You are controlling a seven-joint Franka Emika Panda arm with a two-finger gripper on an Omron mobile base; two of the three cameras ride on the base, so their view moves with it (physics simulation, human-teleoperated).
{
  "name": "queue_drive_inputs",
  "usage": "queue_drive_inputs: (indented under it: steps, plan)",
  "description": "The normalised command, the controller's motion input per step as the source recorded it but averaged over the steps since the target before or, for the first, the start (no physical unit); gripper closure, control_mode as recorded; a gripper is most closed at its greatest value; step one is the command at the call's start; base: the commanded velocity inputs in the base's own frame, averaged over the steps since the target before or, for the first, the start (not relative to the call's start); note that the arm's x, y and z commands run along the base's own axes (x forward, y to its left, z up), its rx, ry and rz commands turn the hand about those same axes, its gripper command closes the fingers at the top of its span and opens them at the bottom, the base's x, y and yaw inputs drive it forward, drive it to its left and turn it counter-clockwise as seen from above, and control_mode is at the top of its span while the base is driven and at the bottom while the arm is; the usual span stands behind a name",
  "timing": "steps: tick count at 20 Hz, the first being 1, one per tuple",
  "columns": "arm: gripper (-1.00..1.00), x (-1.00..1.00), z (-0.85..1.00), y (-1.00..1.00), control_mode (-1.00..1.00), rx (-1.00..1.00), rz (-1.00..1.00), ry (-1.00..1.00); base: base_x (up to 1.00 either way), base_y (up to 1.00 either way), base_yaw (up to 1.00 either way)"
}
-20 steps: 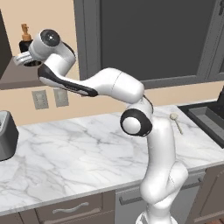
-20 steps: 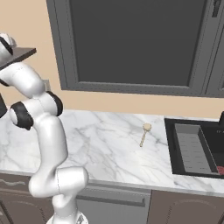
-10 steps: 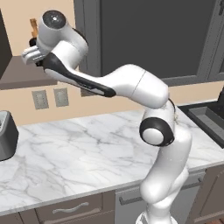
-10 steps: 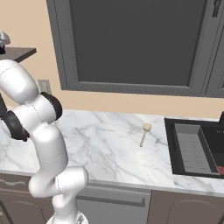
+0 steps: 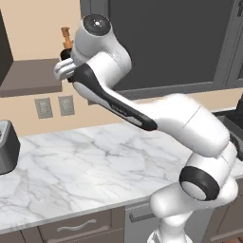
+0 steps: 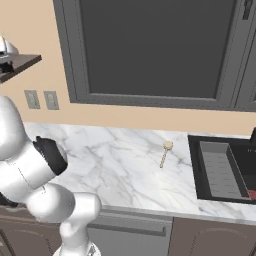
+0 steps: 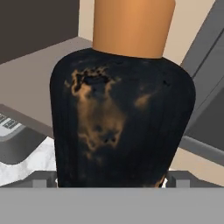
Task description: Locate and retrieve the dish brush and soap dispenser from the cabinet. Place them next to the sink.
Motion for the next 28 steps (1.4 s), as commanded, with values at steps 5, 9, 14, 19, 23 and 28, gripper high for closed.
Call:
queue_drive_inputs:
  steps: [5,9,14,19,23,28]
  plan:
    - [1.0,-0.2,-0.12,-1.0,-1.0,-0.04,0.07,0.0,0.0,0.0,0.0]
    - [1.0,-0.27,-0.03,-1.0,-1.0,-0.08,0.01,0.0,0.0,0.0,0.0]
    - [1.0,-0.25,-0.15,-1.0,-1.0,-0.03,-0.07,0.0,0.0,0.0,0.0]
    - [1.0,-0.17,-0.27,-1.0,-1.0,0.06,-0.08,0.0,0.0,0.0,0.0]
    - [1.0,-0.03,-0.5,-1.0,-1.0,0.08,-0.13,0.01,0.0,0.0,0.0]
    - [1.0,0.06,-0.6,-0.99,-1.0,0.12,-0.11,-0.02,0.0,0.0,0.0]
